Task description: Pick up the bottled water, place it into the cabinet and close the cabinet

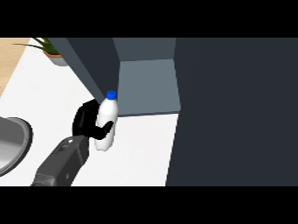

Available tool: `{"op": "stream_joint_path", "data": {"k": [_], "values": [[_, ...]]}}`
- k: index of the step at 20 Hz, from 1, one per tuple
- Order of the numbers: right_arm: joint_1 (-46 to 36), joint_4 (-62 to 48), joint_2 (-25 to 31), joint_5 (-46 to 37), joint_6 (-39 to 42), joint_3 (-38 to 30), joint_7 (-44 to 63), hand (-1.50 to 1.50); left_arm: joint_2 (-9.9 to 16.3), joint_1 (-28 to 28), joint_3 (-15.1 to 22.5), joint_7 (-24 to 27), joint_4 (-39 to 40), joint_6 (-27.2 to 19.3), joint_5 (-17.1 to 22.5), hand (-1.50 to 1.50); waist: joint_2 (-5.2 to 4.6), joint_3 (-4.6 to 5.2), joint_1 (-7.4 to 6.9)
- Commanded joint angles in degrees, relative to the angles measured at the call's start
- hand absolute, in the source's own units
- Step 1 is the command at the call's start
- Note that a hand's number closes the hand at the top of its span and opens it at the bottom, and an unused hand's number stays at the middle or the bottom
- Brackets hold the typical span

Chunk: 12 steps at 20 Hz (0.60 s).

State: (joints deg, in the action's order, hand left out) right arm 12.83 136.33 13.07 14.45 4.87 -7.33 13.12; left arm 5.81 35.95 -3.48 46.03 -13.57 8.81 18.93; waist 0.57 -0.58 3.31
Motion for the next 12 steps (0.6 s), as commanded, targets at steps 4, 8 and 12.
{"op": "stream_joint_path", "data": {"k": [4, 8, 12], "values": [[-0.5, -1.3, 0.5, 7.3, 2.3, -3.5, -0.8, -1.50, -5.5, 13.7, 1.6, -4.0, -3.5, -5.2, 2.7, 1.50, 0.06, 0.41, 3.52], [-0.2, -1.8, 1.9, 9.8, 4.3, -5.8, -1.2, -1.50, -5.5, 15.2, 2.2, -4.2, -2.6, -10.1, 2.5, 1.50, 0.06, 0.38, 3.67], [-1.5, -3.4, 2.9, 11.5, 5.5, -6.7, -1.4, -1.50, -5.5, 16.0, 3.0, -5.4, -1.3, -12.6, 3.3, 1.50, -0.43, 0.51, 4.20]]}}
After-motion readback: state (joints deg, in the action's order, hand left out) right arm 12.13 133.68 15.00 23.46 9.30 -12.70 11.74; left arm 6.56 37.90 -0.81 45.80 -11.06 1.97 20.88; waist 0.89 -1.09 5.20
